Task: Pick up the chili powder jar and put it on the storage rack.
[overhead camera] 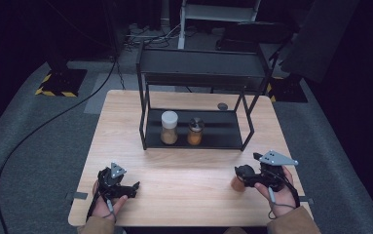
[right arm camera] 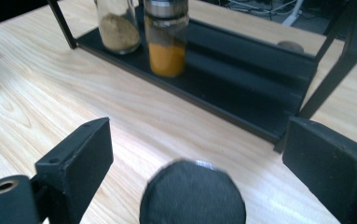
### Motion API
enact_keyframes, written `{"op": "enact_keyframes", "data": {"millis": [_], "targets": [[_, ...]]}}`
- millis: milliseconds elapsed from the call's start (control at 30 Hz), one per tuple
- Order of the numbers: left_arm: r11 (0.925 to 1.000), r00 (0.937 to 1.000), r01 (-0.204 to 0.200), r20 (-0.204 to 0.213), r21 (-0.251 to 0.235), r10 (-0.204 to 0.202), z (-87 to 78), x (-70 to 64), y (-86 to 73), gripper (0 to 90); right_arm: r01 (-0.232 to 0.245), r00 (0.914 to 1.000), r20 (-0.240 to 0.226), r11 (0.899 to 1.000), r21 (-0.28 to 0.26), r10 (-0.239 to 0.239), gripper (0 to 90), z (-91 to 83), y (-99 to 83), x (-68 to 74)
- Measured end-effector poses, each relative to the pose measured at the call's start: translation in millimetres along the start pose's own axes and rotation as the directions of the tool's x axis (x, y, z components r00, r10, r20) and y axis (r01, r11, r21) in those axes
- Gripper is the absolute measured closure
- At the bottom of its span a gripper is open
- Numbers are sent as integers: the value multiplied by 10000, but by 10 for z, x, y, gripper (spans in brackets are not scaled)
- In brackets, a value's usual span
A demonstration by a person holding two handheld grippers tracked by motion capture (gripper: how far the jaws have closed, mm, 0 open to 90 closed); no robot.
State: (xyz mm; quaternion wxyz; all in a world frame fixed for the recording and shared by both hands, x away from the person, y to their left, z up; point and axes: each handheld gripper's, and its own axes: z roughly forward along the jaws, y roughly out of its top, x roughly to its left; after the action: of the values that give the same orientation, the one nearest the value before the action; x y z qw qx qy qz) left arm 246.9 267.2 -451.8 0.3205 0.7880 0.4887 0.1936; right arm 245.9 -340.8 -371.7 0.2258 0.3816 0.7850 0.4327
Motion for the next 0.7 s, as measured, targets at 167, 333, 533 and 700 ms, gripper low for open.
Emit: {"op": "enact_keyframes", "data": {"millis": [167, 333, 533, 700], "targets": [[10000, 10000, 1, -3, 3, -1, 0, -1, 1, 3, -118, 9999, 65, 9999, 108, 117, 88, 22, -125, -2], [10000, 10000, 1, -2, 5, -1, 0, -1, 1, 3, -216, 9997, 140, 9995, 209, 213, 88, 55, -231, -2], [10000, 10000, 2, -4, 3, -2, 0, -1, 1, 3, -113, 9998, 187, 9993, 361, 106, 88, 90, -315, 22], [10000, 10000, 2, -3, 3, -2, 0, -1, 1, 3, -228, 9996, 162, 9986, 469, 220, 90, 130, -366, 22]]}}
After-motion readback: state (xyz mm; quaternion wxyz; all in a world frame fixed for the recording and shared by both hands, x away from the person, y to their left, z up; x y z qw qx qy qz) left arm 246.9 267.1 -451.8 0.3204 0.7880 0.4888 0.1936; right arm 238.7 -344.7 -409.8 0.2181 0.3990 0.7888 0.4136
